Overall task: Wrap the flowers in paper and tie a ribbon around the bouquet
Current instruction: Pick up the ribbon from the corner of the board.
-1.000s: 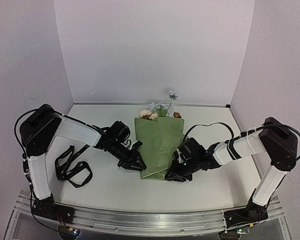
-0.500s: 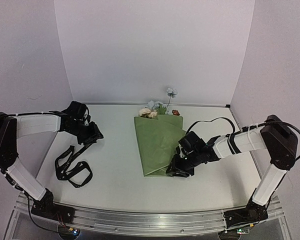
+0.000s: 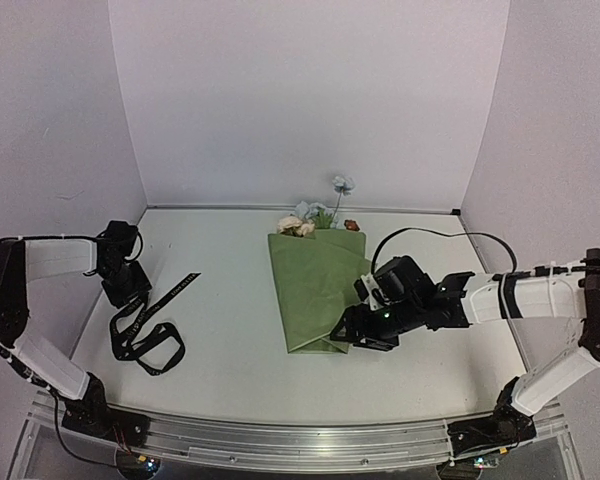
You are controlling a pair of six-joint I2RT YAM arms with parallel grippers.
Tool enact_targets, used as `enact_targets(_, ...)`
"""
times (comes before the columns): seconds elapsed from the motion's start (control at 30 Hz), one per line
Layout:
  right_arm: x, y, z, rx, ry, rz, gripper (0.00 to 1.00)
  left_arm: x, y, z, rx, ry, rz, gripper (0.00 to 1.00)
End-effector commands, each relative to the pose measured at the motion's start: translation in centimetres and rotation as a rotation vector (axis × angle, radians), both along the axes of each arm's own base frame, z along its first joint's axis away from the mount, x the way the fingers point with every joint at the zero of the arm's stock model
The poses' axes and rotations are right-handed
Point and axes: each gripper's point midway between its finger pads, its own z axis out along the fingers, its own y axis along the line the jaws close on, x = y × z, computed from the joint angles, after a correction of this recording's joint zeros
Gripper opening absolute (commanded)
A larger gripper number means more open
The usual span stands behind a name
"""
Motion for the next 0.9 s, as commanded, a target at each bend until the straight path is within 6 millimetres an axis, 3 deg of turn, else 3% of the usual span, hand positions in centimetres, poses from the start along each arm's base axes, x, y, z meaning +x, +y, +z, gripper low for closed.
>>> enact_targets(0.0, 0.7, -1.2, 1.2, -0.036, -0.109, -0.002, 0.68, 1.8, -0.1, -1.8, 0.011, 0.014, -0.017, 0.54)
enact_targets(0.13, 1.0, -1.4, 1.5, -0.040, -0.128, -0.010, 0.67, 3.1, -0.3, -2.8, 0.006, 0.020, -0.023, 0.42)
enact_targets(0.2, 1.1, -1.5, 1.6, -0.042, -0.132, -0.020, 0.65, 3.7, -0.6, -2.3, -0.009, -0.004, -0.035, 0.27)
enact_targets(0.27, 1.2, -1.6, 1.7, -0.045, -0.136, -0.025, 0.61, 4.6, -1.3, -0.7, -0.033, -0.057, -0.067, 0.09)
enact_targets(0.33, 1.4, -1.7, 1.9, -0.049, -0.145, -0.031, 0.59, 5.4, -2.9, 2.2, -0.087, -0.145, -0.138, 0.01)
enact_targets(0.4, 1.6, -1.8, 2.3, -0.057, -0.162, -0.037, 0.59, 5.8, -6.0, 5.7, -0.157, -0.239, -0.256, 0.00)
enact_targets(0.47, 2.0, -1.9, 2.9, -0.065, -0.185, -0.040, 0.59, 5.5, -10.5, 9.7, -0.208, -0.341, -0.422, 0.00)
enact_targets(0.57, 2.5, -2.1, 4.0, -0.070, -0.229, -0.044, 0.60, 3.0, -17.5, 15.5, -0.307, -0.479, -0.658, 0.00)
enact_targets(0.63, 2.9, -2.0, 4.8, -0.068, -0.260, -0.047, 0.61, 1.4, -19.9, 18.2, -0.372, -0.551, -0.730, 0.00)
enact_targets(0.67, 3.1, -1.9, 5.1, -0.065, -0.270, -0.043, 0.62, 1.1, -19.9, 18.9, -0.372, -0.564, -0.717, 0.00)
enact_targets(0.7, 3.2, -1.6, 5.4, -0.062, -0.276, -0.037, 0.62, 1.2, -18.7, 18.3, -0.331, -0.531, -0.640, 0.00)
enact_targets(0.8, 3.4, -0.9, 5.8, -0.055, -0.267, -0.018, 0.63, 1.2, -12.3, 14.1, -0.086, -0.356, -0.355, 0.13)
enact_targets(0.87, 3.4, -0.7, 6.0, -0.047, -0.260, -0.019, 0.63, 0.8, -9.7, 11.9, -0.031, -0.291, -0.265, 0.26)
